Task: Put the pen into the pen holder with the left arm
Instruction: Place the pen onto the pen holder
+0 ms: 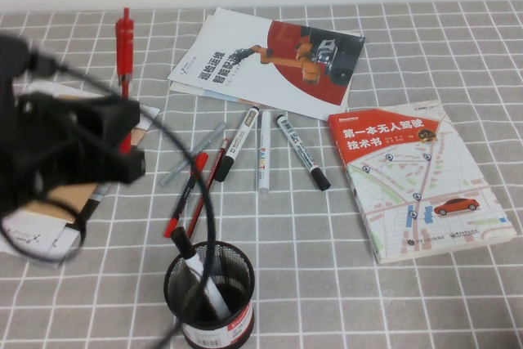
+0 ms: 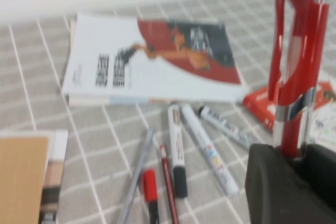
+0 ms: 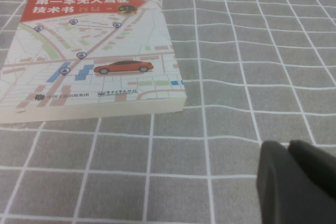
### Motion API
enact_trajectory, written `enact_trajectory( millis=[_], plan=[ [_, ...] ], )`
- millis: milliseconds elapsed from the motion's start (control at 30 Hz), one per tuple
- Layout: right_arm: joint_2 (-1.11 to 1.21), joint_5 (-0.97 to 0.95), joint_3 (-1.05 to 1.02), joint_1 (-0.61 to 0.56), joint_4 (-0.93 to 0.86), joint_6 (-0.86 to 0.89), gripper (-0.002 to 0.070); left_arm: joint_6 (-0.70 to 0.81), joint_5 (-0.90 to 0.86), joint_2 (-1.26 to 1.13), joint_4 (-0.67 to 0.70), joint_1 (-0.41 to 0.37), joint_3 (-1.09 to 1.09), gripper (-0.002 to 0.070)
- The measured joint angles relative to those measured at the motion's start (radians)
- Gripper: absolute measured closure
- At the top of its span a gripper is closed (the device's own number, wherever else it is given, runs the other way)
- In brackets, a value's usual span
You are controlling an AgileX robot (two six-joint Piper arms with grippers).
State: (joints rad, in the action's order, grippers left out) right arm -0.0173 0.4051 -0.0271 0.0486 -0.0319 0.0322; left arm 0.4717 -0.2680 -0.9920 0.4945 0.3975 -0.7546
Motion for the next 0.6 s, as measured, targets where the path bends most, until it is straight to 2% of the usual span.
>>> enact_trajectory(
  millis=[233,533,600],
  plan=[
    [0.0,0.0,0.0,0.0,0.0,0.0,0.0691,0.023,0.317,0.106,0.04,0.158,0.187,0.0604],
    [0.0,0.0,0.0,0.0,0.0,0.0,0.0691,-0.006,0.707,0.111,0.069,0.444,0.371,0.0604],
    [0.0,0.0,0.0,0.0,0.0,0.0,0.0691,-0.021,0.8,0.111,0.094,0.485,0.405,0.0604]
  ],
)
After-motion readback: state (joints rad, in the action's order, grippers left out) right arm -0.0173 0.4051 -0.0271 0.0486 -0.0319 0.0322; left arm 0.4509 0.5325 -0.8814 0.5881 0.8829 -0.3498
